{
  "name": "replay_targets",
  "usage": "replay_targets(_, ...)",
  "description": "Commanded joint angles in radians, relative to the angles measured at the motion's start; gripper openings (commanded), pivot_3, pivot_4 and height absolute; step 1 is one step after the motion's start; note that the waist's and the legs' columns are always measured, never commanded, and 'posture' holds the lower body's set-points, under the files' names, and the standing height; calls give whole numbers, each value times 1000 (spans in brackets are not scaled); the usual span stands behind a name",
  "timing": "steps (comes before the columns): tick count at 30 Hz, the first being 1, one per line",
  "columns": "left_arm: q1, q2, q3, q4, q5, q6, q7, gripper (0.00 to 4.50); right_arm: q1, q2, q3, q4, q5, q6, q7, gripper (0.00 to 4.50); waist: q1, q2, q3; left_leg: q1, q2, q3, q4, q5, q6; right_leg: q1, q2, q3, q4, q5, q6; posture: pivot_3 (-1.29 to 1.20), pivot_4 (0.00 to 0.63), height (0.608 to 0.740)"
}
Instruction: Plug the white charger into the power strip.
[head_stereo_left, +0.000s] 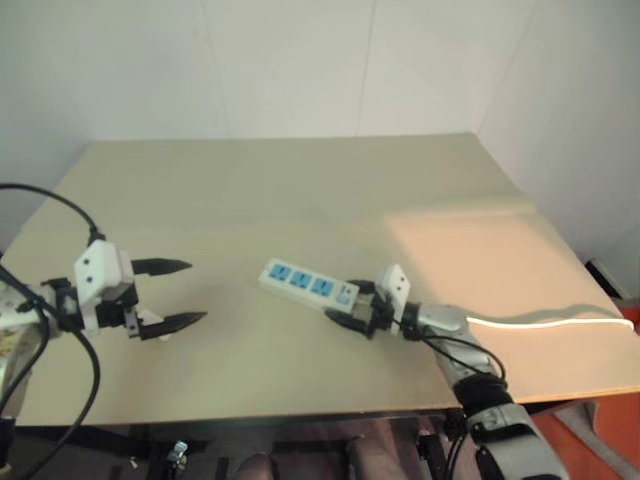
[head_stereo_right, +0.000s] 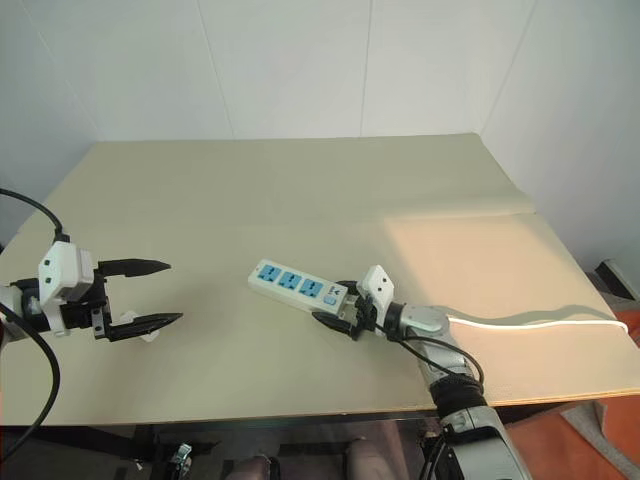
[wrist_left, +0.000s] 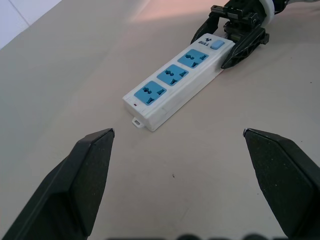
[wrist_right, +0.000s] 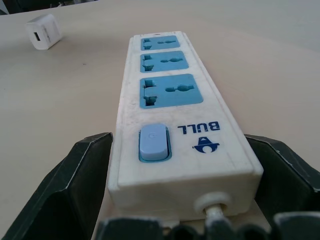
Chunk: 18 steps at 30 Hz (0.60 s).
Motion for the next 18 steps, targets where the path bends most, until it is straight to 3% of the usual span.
replay_targets(1,-1,10,26,-18,-9,-13,-1,4500,-10,20,10,38,-13,-14,3,4485,-1,-1,-1,1,0,0,0,0,0,0,0,0,0,0,0,0,150,740)
replay_targets(6,4,12,32,-21,-9,-12,1,4500,-18,24,13,59,-16,-21,24,4485,-4,-3,-2,1,1,0,0,0,0,0,1,0,0,0,0,0,150,740)
replay_targets(11,3,14,32,-17,-9,-14,0,4500,-23,30,14,73,-16,-38,43,3452,-5,-3,-2,1,1,0,0,0,0,0,1,0,0,0,0,0,150,740)
replay_targets(18,-2,27,29,4,-4,-16,-17,4500,-32,17,24,53,-12,-55,111,3447,-8,-3,-2,1,1,0,0,0,0,0,1,0,0,0,0,0,150,740)
